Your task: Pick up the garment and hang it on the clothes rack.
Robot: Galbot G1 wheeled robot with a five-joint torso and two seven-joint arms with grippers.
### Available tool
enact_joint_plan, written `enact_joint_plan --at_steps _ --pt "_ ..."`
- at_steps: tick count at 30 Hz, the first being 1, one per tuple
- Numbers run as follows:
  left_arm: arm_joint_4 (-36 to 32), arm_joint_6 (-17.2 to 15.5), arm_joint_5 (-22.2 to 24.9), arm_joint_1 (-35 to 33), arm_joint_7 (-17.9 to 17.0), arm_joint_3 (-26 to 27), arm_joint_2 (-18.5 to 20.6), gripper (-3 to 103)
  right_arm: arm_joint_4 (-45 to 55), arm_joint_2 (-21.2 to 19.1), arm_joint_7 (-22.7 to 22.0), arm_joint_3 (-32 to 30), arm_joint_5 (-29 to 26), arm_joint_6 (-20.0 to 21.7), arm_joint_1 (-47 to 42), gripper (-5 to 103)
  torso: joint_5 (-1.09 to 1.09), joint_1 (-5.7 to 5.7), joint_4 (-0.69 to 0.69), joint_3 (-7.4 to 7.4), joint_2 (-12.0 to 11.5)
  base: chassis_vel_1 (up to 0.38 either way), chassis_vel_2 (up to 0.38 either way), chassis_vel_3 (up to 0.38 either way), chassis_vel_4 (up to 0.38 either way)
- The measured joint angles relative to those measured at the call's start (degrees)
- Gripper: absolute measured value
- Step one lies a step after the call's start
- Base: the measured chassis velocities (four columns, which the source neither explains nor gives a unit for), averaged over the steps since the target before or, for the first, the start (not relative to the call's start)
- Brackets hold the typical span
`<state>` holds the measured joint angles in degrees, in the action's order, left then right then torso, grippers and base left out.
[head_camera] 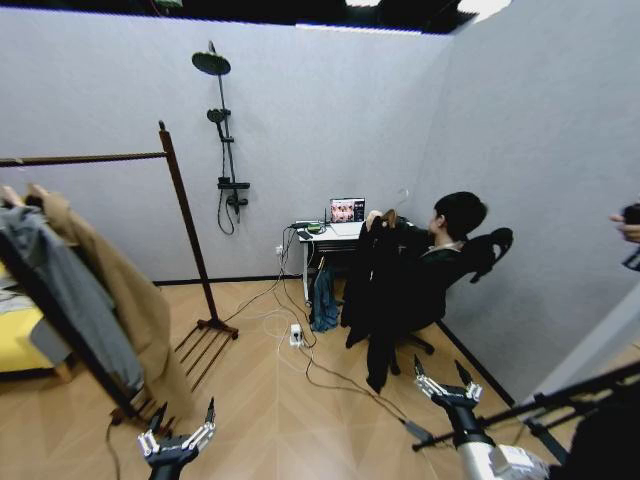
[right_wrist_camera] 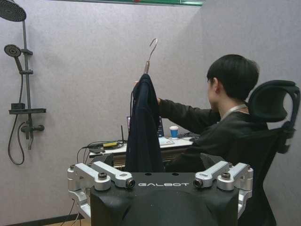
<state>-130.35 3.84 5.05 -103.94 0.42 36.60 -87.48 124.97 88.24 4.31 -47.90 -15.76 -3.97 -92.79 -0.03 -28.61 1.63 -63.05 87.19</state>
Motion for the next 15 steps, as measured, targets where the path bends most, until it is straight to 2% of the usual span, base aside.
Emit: enact_joint_plan --at_steps 1,2,3,4,5,6,7,8,9,11,12,13,14,15 --pt "0.0 0.0 0.0 0.0 0.0 0.0 0.0 100 0.28 -0.06 0.08 0.01 0.01 -0.07 -0.12 100 -0.01 0.02 0.01 0.01 0.01 -0.373 0.382 0.405 -0.373" --pt "0.0 0.0 0.0 0.0 -0.01 0.0 -0.01 100 0.36 -0.1 0.16 0.07 0.01 -0.12 -0.1 100 0.1 0.01 0.0 0.0 0.0 -0.373 0.356 0.341 -0.373" --pt "0.0 0.0 0.0 0.0 -0.01 0.0 -0.01 100 0.36 -0.1 0.16 0.07 0.01 -0.12 -0.1 100 0.1 0.01 0.0 0.0 0.0 -0.373 0.356 0.341 -0.373" --pt "0.0 0.0 0.0 0.0 0.0 0.0 -0.01 100 0.54 -0.16 0.42 0.1 0.04 -0.46 -0.07 100 0.07 0.0 -0.01 -0.01 -0.01 -0.325 0.356 0.384 -0.339" --pt "0.0 0.0 0.0 0.0 -0.01 0.01 0.02 100 1.06 -0.16 0.99 0.1 0.25 -0.92 -0.15 100 -0.05 0.0 0.01 0.01 0.0 -0.363 0.317 0.384 -0.362" --pt "0.0 0.0 0.0 0.0 -0.01 0.01 0.02 100 1.06 -0.16 0.99 0.1 0.25 -0.92 -0.15 100 -0.05 0.0 0.01 0.01 0.0 -0.363 0.317 0.384 -0.362" --pt "0.0 0.0 0.0 0.0 -0.01 0.0 0.0 100 1.29 -0.16 1.2 0.09 0.34 -1.04 -0.27 100 -0.04 0.02 0.01 0.01 0.0 -0.363 0.317 0.34 -0.362" --pt "-0.01 0.0 0.0 0.0 -0.01 0.0 -0.01 100 2.32 -0.2 1.34 0.09 1.32 -1.36 -0.72 100 0.11 0.01 -0.01 0.0 0.0 -0.351 0.345 0.344 -0.378" --pt "-0.01 0.0 0.0 0.0 -0.01 0.0 -0.01 100 2.32 -0.2 1.34 0.09 1.32 -1.36 -0.72 100 0.11 0.01 -0.01 0.0 0.0 -0.351 0.345 0.344 -0.378" --pt "0.0 0.0 0.0 0.0 0.01 -0.01 0.0 100 5.04 -0.33 0.06 -0.4 3.14 -2.18 -0.85 100 -0.05 0.02 0.01 0.01 0.01 -0.388 0.331 0.36 -0.343" --pt "0.0 0.0 0.0 0.0 0.01 -0.01 0.0 100 5.04 -0.33 0.06 -0.4 3.14 -2.18 -0.85 100 -0.05 0.02 0.01 0.01 0.01 -0.412 0.316 0.376 -0.369" --pt "0.0 0.0 0.0 0.0 0.0 0.0 -0.01 100 6.89 -0.77 -1.25 -0.78 3.09 -1.31 -0.54 100 0.11 0.02 0.01 0.0 0.01 -0.3 0.358 0.352 -0.369" --pt "0.0 0.0 0.0 0.0 0.0 0.0 -0.01 100 6.89 -0.77 -1.25 -0.78 3.09 -1.31 -0.54 100 0.11 0.02 0.01 0.0 0.01 -0.3 0.358 0.352 -0.369" --pt "0.0 0.0 0.0 0.0 0.0 0.0 -0.01 100 8.96 -1.62 -2.71 -1.53 1.63 0.69 0.19 100 0.07 -0.01 -0.01 -0.01 -0.01 -0.3 0.274 0.324 -0.295"
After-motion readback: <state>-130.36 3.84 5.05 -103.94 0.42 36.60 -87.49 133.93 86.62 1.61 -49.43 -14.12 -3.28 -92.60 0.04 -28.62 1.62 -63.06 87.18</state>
